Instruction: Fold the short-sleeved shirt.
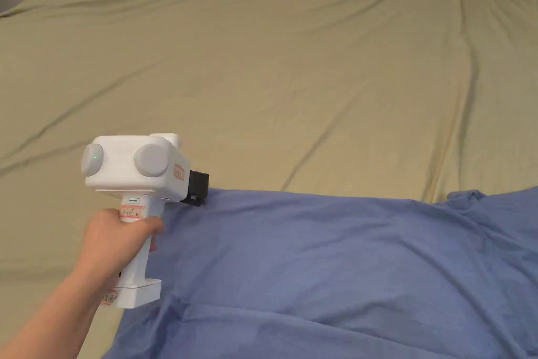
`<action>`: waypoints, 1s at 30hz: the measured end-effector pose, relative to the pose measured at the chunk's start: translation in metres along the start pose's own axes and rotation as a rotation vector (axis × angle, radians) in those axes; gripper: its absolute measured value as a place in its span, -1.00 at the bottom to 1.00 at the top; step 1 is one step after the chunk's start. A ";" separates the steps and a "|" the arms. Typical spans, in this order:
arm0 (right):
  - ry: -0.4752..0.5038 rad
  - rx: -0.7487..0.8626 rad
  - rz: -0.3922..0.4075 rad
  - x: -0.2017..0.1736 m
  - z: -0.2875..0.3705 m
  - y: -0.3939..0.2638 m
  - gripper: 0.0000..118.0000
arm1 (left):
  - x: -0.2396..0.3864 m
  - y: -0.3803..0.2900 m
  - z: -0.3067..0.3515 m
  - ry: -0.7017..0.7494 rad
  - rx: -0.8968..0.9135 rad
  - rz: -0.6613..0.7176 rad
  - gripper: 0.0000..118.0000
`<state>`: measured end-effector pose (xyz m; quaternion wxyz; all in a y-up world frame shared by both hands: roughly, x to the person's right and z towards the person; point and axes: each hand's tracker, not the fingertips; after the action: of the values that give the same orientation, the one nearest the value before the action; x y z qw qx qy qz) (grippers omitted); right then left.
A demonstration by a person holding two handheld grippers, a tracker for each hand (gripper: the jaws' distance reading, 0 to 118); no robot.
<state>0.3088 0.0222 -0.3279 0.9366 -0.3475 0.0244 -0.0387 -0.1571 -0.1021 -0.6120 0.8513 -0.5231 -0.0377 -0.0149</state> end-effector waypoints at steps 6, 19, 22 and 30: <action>0.015 -0.044 -0.022 0.002 -0.016 -0.010 -0.96 | 0.011 -0.015 0.012 -0.075 0.080 -0.100 -0.93; -0.021 -0.058 -0.123 0.062 -0.030 0.037 0.96 | 0.021 -0.016 0.093 -0.098 0.193 -0.143 -0.93; -0.047 -0.037 -0.159 0.089 -0.054 0.056 0.96 | 0.023 -0.016 0.106 -0.112 0.212 -0.148 -0.93; -0.166 -0.371 -0.288 0.153 -0.190 0.058 0.94 | 0.025 -0.014 0.100 -0.131 0.202 -0.132 -0.93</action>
<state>0.4510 -0.0709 -0.5123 0.8404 -0.5153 -0.0955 -0.1379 -0.1377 -0.0187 -0.5525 0.8924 -0.4312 -0.1287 -0.0326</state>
